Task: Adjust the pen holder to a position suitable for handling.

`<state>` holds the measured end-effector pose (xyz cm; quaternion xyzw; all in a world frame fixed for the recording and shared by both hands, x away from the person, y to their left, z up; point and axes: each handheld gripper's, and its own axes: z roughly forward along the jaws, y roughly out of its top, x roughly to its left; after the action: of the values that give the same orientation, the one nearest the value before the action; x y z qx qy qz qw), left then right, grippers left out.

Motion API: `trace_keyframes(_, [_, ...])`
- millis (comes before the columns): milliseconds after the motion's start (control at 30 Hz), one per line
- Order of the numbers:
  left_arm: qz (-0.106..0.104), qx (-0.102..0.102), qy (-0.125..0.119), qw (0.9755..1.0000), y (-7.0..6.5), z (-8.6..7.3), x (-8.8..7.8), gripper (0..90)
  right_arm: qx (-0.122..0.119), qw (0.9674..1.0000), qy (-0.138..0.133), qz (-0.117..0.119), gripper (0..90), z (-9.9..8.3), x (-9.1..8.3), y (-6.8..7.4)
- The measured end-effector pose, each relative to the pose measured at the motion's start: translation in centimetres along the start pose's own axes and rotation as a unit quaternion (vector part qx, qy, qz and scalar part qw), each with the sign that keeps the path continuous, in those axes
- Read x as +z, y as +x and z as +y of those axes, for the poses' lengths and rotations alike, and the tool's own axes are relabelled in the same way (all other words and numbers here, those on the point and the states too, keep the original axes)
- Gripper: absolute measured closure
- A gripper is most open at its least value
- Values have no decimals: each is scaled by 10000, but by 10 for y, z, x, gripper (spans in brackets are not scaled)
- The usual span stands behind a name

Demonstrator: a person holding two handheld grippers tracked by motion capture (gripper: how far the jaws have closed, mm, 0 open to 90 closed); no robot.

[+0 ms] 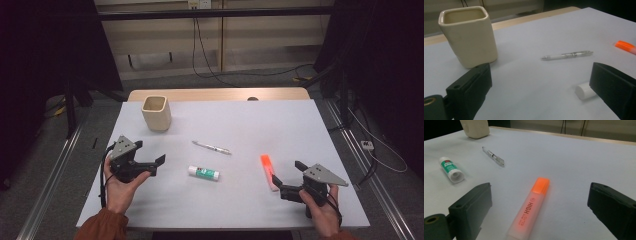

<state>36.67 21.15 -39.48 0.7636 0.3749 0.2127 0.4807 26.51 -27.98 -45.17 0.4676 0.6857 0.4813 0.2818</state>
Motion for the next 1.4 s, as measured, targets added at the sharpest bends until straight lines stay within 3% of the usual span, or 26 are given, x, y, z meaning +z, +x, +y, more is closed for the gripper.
trace_keyframes(167, [-9, -123, -39, 9999, 10, 9, 8, 45, 22, 10000, 16, 2, 54, 0, 1, 0])
trace_keyframes(567, [182, -262, -159, 9994, 42, 43, 24, 54, 37, 10000, 31, -5, 54, 0, 1, -1])
trace_keyframes(633, [298, -256, -208, 9990, 48, 49, 27, 60, 36, 10000, 33, 4, 54, 0, 2, -1])
trace_keyframes(867, [545, -363, 7, 9979, 72, 66, 46, 58, 134, 9999, 39, 78, 53, 1, 4, 0])
trace_keyframes(1033, [749, -431, 119, 9962, 88, 73, 62, 89, 55, 9999, 60, 130, 52, 1, 5, 2])
trace_keyframes(1200, [935, -535, 320, 9937, 104, 81, 78, 149, 81, 9999, 47, 96, 53, 1, 3, 0])
trace_keyframes(1267, [1069, -513, 458, 9919, 109, 84, 84, 156, 72, 9999, 51, 107, 53, 1, 4, 1])
trace_keyframes(1400, [1167, -654, 655, 9888, 121, 85, 97, 191, 64, 9999, 74, 108, 53, 1, 5, 1])
